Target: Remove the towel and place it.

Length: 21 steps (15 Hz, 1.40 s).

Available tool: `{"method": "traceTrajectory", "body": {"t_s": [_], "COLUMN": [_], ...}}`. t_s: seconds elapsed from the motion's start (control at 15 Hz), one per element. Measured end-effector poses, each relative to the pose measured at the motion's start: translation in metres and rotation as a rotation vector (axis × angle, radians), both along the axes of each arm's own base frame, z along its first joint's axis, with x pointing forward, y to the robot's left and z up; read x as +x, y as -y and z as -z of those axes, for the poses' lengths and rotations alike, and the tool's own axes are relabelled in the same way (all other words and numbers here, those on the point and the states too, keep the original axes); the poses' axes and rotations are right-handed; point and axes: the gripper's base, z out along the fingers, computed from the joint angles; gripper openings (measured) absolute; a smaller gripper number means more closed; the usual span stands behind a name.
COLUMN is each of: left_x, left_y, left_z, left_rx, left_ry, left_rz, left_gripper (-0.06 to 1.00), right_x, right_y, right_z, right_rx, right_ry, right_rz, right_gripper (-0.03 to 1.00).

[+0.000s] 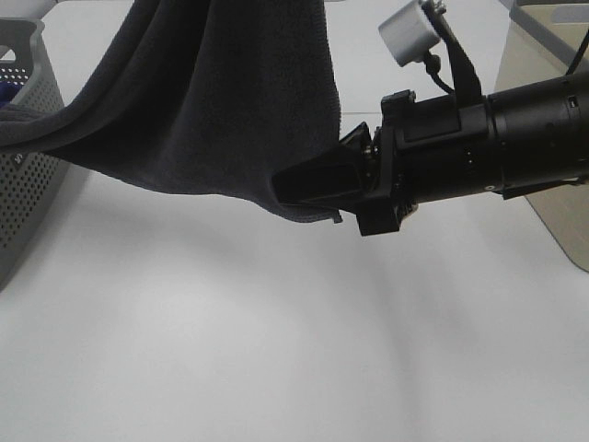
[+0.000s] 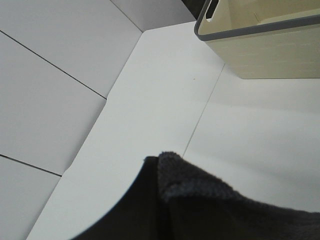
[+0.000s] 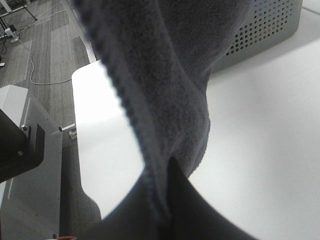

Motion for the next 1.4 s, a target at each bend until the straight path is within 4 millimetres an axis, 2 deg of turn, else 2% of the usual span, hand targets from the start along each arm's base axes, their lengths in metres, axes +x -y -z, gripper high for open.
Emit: {"method": "traceTrajectory", "body": {"t_s": [0.13, 0.4, 0.53, 0.67, 0.8, 1.0, 1.13, 1.27, 1.4], "left_x": [-0.001, 0.003, 0.007, 0.008, 0.011, 0.031, 0.049, 0.062, 0.073], "left_y": [0.002, 0.009, 0.015, 0.018, 0.018, 0.001, -0.016, -0.03, -0.042], "left_z": [0.002, 0.013, 0.017, 0.014, 0.01, 0.006, 0.002, -0.003, -0.008], "left_rx": [-0.017, 0.002, 0.006, -0.019, -0.031, -0.062, -0.101, -0.141, -0.18], "left_ry": [-0.032, -0.083, -0.078, -0.035, 0.008, 0.046, 0.077, 0.114, 0.168], "left_rz": [0.009, 0.011, 0.019, 0.042, 0.043, -0.017, -0.072, -0.106, -0.132], "left_gripper": [0.0, 0.0, 0.0, 0.0, 0.0, 0.0, 0.0, 0.0, 0.0], "right_x": [0.0, -0.003, 0.0, 0.007, 0.014, 0.029, 0.037, 0.047, 0.058], "right_y": [0.003, 0.012, 0.018, 0.031, 0.043, 0.05, 0.052, 0.051, 0.05], "right_z": [-0.006, -0.049, -0.084, -0.121, -0.167, -0.228, -0.257, -0.266, -0.263], "right_rx": [0.01, -0.114, -0.228, -0.414, -0.511, -0.498, -0.472, -0.48, -0.516], "right_ry": [-0.113, -0.159, -0.192, -0.173, -0.111, 0.068, 0.161, 0.2, 0.213], "right_rz": [0.1, 0.147, 0.187, 0.261, 0.372, 0.51, 0.57, 0.595, 0.614], "right_gripper": [0.02, 0.02, 0.02, 0.02, 0.02, 0.02, 0.02, 0.02, 0.02]}}
